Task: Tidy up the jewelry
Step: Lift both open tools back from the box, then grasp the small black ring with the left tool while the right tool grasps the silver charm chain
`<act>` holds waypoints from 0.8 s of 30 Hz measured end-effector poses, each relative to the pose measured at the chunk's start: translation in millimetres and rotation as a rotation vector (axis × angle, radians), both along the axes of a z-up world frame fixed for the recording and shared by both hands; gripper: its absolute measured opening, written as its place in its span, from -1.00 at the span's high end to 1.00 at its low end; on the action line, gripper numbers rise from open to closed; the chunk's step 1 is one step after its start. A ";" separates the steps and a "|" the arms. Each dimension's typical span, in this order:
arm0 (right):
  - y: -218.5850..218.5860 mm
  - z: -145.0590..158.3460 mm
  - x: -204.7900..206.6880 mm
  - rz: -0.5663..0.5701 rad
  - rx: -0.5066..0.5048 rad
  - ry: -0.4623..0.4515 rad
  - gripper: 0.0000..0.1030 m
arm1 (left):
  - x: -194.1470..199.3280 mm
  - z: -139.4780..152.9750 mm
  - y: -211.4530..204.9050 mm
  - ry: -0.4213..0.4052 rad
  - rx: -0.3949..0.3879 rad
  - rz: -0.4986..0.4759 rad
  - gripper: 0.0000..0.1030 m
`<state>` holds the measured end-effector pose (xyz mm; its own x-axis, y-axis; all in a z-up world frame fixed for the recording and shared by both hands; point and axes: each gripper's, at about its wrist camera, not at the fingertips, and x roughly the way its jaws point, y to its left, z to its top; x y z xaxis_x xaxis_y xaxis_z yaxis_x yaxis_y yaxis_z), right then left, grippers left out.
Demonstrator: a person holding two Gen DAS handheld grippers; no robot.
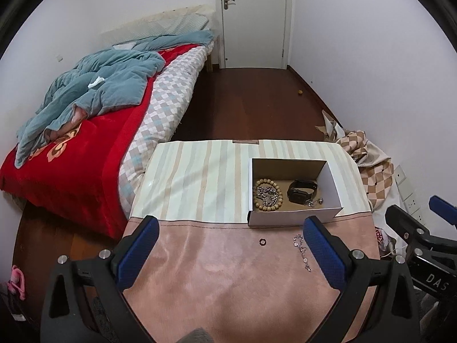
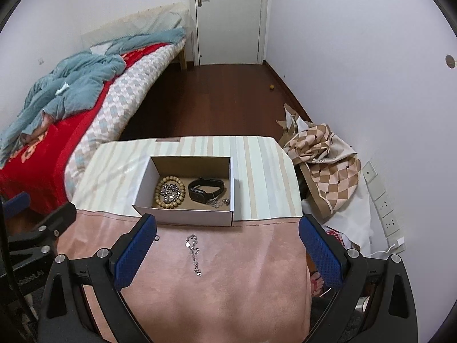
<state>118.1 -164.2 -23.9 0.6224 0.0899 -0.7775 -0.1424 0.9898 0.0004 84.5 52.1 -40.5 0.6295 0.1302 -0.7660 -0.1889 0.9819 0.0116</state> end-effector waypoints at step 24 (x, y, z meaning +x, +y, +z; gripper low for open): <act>34.0 -213.0 32.0 0.134 0.052 0.215 -0.31 | 22.4 -170.8 30.7 0.316 0.045 0.118 -1.00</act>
<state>150.1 -130.2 -236.9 0.4228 0.2034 -0.8831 -0.2631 0.9601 0.0952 106.9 82.7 -211.3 0.3402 0.2263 -0.9127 -0.2814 0.9506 0.1308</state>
